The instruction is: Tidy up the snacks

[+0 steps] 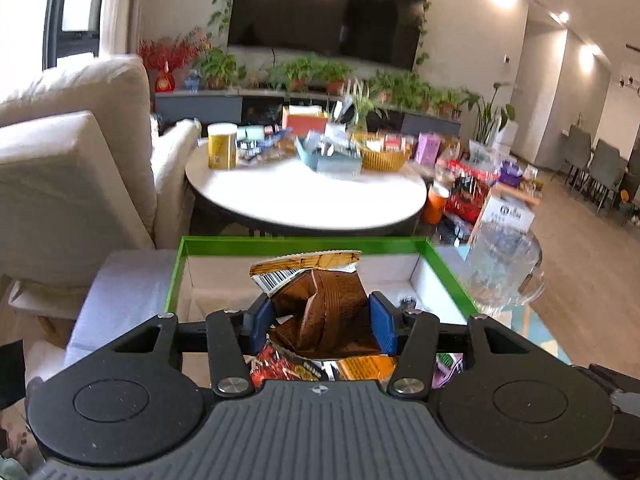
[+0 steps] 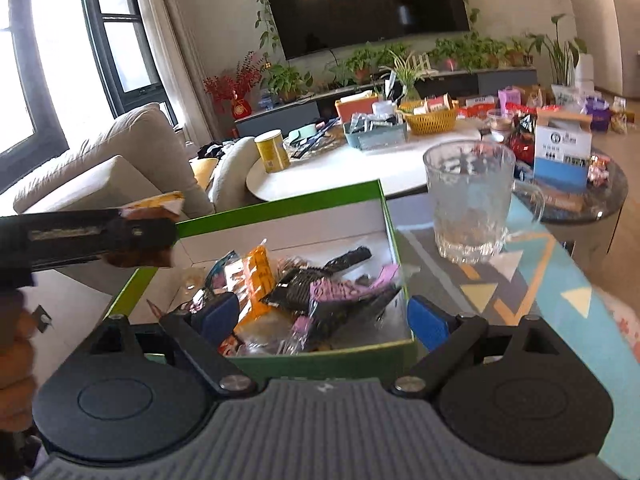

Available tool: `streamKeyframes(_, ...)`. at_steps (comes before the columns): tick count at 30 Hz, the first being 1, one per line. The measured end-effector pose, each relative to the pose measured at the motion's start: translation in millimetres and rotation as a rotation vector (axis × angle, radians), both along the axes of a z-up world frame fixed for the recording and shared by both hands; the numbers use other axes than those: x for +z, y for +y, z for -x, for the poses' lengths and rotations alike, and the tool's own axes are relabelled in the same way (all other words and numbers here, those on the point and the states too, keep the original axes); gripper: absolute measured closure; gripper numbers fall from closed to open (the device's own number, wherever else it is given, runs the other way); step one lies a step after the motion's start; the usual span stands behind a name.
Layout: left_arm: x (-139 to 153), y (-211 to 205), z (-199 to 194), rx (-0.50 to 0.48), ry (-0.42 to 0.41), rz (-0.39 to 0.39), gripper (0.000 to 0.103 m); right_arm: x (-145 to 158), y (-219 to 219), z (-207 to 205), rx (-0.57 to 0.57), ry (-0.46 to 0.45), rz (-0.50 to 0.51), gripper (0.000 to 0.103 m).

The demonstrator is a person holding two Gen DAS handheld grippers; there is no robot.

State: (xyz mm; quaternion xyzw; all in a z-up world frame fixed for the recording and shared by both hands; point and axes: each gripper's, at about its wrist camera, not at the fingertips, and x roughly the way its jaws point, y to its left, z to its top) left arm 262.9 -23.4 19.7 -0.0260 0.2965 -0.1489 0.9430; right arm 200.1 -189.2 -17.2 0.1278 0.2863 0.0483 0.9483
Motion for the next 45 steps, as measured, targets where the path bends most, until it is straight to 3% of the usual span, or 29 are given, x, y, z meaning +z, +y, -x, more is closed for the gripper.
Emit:
streamKeyframes(3, -7.8, -1.0, -2.9, -0.004, 0.066, -0.005, 0.055, -1.4, -0.2, 2.6, 0.002, 0.0, -0.012, 0.038)
streamKeyframes(6, -11.1, 2.6, -0.8, -0.027, 0.081, 0.012, 0.053, -2.1, 1.6, 4.7, 0.006, -0.004, -0.001, 0.037)
streamKeyframes(12, -2.9, 15.7, 5.1, -0.014, 0.059, -0.002, 0.05, -3.5, -1.2, 11.3, 0.019, -0.003, -0.014, 0.037)
streamKeyframes(17, 0.0, 52.9, 25.9, 0.014, 0.036, 0.037, 0.05, -7.1, -2.6, 17.1, 0.025, 0.016, -0.01, 0.037)
streamKeyframes(24, -32.4, 88.7, 67.5, 0.081, 0.159, 0.039, 0.051, -15.6, -6.3, 27.0, 0.032, 0.058, -0.065, 0.037)
streamKeyframes(31, -53.1, 76.9, 102.7, 0.064, 0.276, 0.011, 0.051, -14.7, -0.9, 38.2, 0.048, 0.066, -0.042, 0.037)
streamKeyframes(38, -61.0, 62.3, 112.5, 0.097, 0.354, -0.049, 0.051, -15.4, 0.8, 51.5, 0.049, 0.072, -0.029, 0.037)
streamKeyframes(45, -66.3, 58.6, 107.7, 0.12, 0.423, -0.01, 0.051, -19.7, -0.9, 61.2, 0.043, 0.09, -0.032, 0.037)
